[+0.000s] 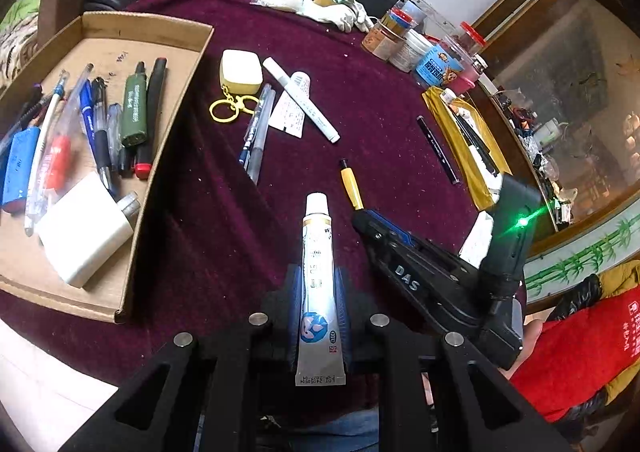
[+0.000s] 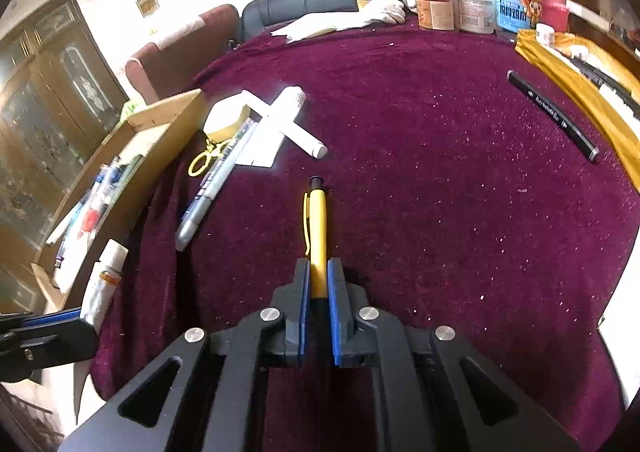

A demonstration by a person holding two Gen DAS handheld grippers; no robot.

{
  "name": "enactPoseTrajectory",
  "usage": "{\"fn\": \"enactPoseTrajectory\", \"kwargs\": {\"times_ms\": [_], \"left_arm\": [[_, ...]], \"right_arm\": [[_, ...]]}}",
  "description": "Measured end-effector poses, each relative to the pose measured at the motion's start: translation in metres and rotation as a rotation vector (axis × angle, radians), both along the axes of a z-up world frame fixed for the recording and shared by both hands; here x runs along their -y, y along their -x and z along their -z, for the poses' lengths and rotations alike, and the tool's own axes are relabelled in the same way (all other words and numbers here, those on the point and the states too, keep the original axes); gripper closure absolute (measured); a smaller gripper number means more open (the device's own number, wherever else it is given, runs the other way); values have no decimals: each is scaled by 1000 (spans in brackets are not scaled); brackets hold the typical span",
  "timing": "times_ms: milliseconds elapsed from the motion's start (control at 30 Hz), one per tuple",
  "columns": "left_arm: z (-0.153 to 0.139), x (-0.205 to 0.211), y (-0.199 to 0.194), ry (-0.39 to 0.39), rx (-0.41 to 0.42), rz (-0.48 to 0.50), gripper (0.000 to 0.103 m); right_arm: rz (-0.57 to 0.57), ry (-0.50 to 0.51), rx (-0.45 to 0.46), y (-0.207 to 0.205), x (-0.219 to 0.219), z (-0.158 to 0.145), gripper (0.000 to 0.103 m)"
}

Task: Organize rigid objects
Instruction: 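Carry the toothpaste tube and yellow pen into the tray and open both tools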

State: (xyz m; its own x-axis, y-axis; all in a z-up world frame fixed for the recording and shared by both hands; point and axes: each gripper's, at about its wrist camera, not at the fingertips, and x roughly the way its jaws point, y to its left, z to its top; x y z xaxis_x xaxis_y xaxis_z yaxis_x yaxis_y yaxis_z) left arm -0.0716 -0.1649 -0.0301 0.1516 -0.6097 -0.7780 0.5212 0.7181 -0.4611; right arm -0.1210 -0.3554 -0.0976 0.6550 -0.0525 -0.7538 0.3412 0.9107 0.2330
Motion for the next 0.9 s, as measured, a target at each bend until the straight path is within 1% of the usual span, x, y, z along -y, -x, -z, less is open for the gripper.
{"fn": "enactPoseTrajectory", "kwargs": {"times_ms": [67, 133, 233, 433, 533, 600, 700, 800, 900], "left_arm": [[-3, -4, 0, 4, 5, -6, 87], [-7, -11, -2, 9, 18, -19, 87], [-11, -28, -7, 20, 35, -59, 87], [-14, -69, -27, 30, 74, -162, 87], [-15, -92, -38, 0, 133, -240, 87], [-14, -107, -47, -13, 150, -288, 87], [-6, -125, -66, -14, 129, -342, 87], [-2, -136, -79, -25, 137, -371, 87], [4, -144, -97, -39, 139, -399, 87]], "right_arm": [[-7, -28, 51, 7, 3, -3, 95], [-15, -53, 75, 9, 1, -4, 95], [-40, -126, 110, 12, -8, -9, 95], [-191, -194, 203, 3, -55, -41, 95], [-245, -240, 205, -9, -73, -44, 95], [-276, -251, 193, -21, -86, -44, 95], [-309, -233, 167, -42, -105, -45, 95], [-337, -224, 149, -67, -121, -50, 95], [-350, -190, 141, -88, -133, -53, 95]]}}
